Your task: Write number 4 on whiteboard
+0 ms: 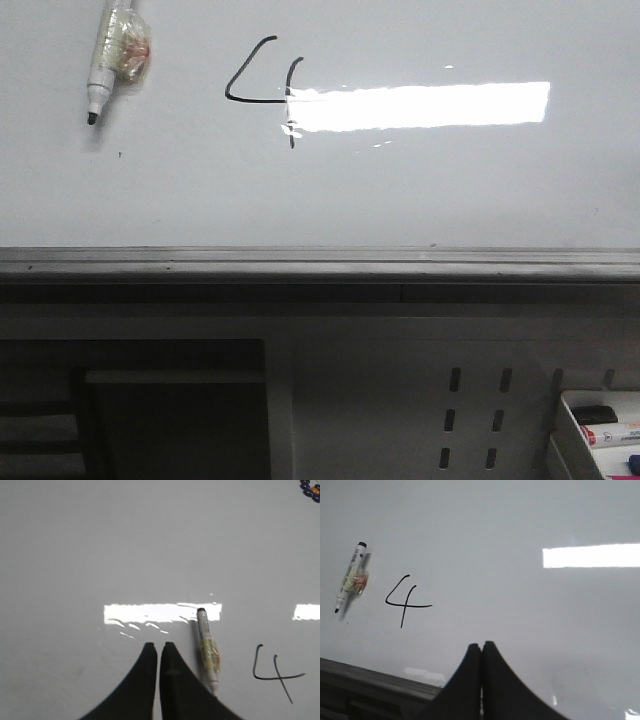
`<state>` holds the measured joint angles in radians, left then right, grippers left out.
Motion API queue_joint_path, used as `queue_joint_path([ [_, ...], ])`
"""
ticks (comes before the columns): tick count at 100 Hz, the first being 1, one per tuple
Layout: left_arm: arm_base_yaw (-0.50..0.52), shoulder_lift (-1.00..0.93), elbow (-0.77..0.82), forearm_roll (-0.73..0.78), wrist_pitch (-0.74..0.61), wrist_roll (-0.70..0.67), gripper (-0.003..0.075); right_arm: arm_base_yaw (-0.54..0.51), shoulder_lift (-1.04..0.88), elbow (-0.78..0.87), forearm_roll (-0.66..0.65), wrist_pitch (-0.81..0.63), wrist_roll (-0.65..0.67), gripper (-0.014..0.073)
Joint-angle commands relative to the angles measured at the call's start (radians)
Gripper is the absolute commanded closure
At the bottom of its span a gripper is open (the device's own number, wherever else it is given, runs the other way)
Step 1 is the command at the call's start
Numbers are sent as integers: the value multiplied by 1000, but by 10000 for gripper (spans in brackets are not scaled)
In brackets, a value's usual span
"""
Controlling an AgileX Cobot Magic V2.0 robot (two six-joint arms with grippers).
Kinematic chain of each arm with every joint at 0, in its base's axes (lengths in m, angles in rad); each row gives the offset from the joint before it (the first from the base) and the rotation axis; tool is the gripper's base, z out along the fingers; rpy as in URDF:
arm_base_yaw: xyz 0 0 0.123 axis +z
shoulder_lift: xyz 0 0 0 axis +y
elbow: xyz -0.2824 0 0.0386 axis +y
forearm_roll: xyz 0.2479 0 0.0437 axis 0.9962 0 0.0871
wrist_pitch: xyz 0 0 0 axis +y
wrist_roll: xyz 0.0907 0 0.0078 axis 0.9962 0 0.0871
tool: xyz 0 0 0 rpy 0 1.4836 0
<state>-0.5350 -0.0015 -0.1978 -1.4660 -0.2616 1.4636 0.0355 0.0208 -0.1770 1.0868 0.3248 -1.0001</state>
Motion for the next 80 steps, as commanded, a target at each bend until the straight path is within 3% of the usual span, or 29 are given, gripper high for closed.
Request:
queue_joint_path([
  [1,46,37,-4,335,21,-301,741,-7,9,-26,26,-46,-11,659],
  [15,164,58,40,820,115,-751,741,-7,9,-26,26,-46,-11,659],
  [21,218,58,61,937,151,-904,741,-7,9,-26,26,-46,-11,659],
  [40,379,54,122,1220,170,-1205,741,-7,9,-26,26,-46,-11,659],
  [53,417,23,162,1336,153,-1275,741,-7,9,-26,26,-46,-11,659],
  [66,421,-15,226,1344,86,-1275,741,-7,9,-26,26,-46,-11,659],
  [80,421,-32,225,1349,127,-1275,741,-7,9,-26,26,-46,-11,659],
])
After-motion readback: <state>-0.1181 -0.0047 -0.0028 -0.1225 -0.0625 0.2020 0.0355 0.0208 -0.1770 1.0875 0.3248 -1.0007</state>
